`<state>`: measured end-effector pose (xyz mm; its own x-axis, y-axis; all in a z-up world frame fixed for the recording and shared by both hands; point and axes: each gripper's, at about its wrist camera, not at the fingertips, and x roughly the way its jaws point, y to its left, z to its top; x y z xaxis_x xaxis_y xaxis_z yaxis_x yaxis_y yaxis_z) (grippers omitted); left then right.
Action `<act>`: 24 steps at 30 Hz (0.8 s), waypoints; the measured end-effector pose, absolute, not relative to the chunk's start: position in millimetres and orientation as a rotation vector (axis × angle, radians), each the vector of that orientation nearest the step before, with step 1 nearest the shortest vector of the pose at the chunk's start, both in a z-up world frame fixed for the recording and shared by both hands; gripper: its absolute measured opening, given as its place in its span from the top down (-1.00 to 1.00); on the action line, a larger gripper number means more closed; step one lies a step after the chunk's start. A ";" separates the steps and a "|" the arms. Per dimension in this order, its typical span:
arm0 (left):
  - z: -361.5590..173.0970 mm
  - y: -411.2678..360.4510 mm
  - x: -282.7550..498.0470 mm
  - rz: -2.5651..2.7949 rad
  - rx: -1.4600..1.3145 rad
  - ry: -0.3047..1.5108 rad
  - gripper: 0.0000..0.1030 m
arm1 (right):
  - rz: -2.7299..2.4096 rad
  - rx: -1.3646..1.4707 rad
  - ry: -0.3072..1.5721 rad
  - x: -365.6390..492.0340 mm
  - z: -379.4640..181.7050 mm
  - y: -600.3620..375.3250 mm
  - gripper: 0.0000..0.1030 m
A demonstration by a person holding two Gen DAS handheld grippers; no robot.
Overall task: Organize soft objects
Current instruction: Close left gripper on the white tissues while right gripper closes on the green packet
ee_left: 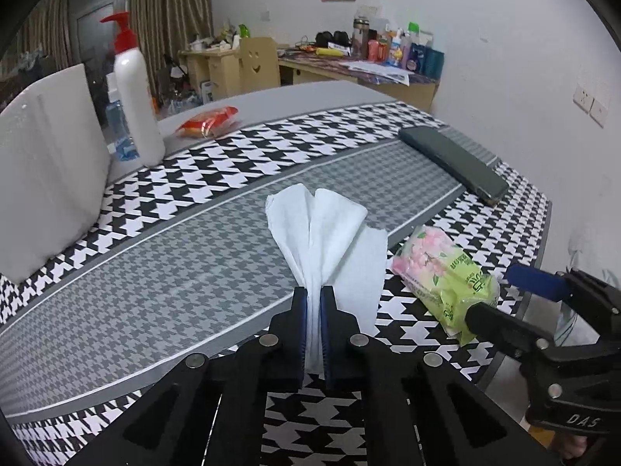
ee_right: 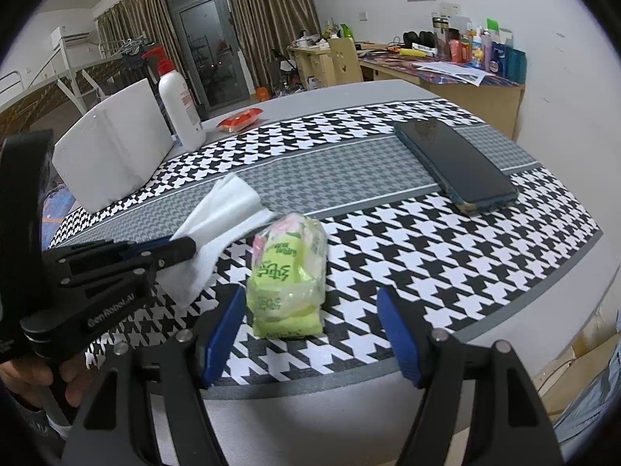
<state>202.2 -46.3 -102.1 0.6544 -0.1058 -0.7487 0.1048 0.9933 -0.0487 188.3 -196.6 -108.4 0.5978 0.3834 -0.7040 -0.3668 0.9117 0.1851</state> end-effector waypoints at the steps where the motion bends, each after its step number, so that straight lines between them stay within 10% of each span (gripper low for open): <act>1: -100.9 -45.2 201.2 -0.120 -0.004 0.846 0.86 | 0.439 0.017 0.819 187.8 -107.9 -194.1 -0.44; 13: -92.1 -34.8 190.6 -0.127 -0.033 0.813 0.86 | 0.435 -0.050 0.807 190.7 -113.9 -175.6 -0.44; 24: -91.9 -30.5 186.6 -0.130 -0.040 0.810 0.86 | 0.434 -0.092 0.827 190.0 -120.0 -168.0 0.16</act>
<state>186.6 -30.5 -91.9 0.6817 -0.1315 -0.7198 0.1011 0.9912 -0.0853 190.0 -168.0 -120.0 0.5952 0.3377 -0.7292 -0.4082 0.9087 0.0877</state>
